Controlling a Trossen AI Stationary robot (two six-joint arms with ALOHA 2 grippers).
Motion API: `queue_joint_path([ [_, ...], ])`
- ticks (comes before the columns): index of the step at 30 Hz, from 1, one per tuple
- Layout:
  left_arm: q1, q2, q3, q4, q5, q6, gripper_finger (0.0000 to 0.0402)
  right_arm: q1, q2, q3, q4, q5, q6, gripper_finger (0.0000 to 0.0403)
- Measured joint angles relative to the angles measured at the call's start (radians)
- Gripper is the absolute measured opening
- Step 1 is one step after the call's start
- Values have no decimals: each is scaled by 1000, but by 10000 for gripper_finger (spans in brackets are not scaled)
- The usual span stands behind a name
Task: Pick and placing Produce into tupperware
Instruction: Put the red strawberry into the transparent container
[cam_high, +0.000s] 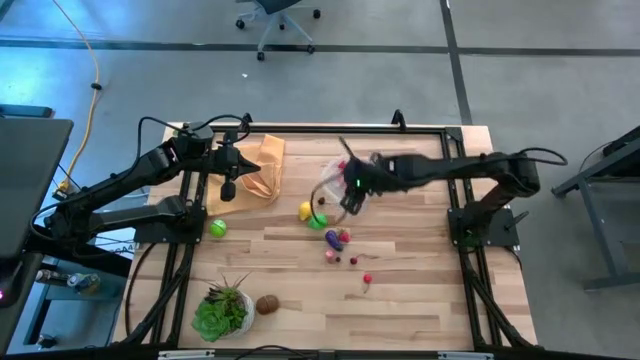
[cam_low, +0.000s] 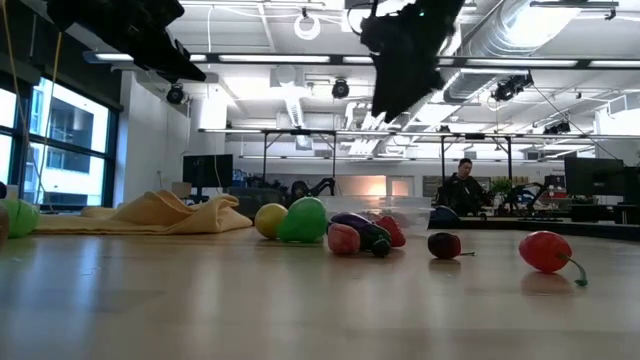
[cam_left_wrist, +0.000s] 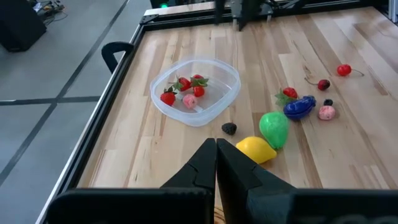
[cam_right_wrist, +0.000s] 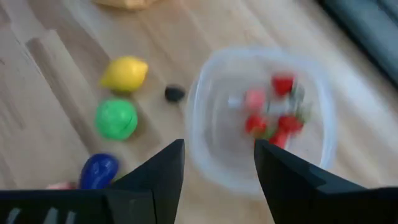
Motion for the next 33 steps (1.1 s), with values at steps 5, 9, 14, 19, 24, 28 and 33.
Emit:
queue_joint_path([
  [5, 0, 0, 0, 0, 0, 0, 3, 99, 66, -1, -76, -2, 236, 186],
  [9, 0, 0, 0, 0, 0, 0, 3, 132, 135, 0, -33, -64, 301, 186],
  [14, 0, 0, 0, 0, 0, 0, 3, 164, 223, -1, -17, -130, 368, 186],
  [19, 0, 0, 0, 0, 0, 0, 3, 203, 266, -1, -1, -132, 412, 186],
  [24, 0, 0, 0, 0, 0, 0, 3, 220, 279, -1, 25, -122, 412, 192],
  [28, 0, 0, 0, 0, 0, 0, 3, 227, 279, -1, 21, -104, 413, 216],
  [33, 0, 0, 0, 0, 0, 0, 3, 236, 279, -1, 24, -90, 412, 252],
])
